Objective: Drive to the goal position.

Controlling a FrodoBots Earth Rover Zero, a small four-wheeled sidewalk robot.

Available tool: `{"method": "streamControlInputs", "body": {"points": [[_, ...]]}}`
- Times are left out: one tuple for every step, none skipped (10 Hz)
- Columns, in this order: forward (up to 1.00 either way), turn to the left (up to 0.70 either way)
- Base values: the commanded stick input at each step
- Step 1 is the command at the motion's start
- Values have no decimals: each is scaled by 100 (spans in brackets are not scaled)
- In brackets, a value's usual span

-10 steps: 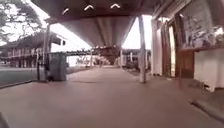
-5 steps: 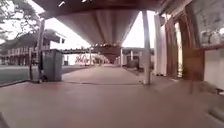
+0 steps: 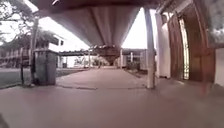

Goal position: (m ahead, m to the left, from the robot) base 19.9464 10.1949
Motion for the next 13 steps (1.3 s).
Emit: {"method": "streamControlInputs", "body": {"points": [[85,0],[85,0],[85,0],[85,0],[85,0],[85,0],[85,0],[85,0],[85,0],[85,0],[85,0],[85,0],[85,0]]}}
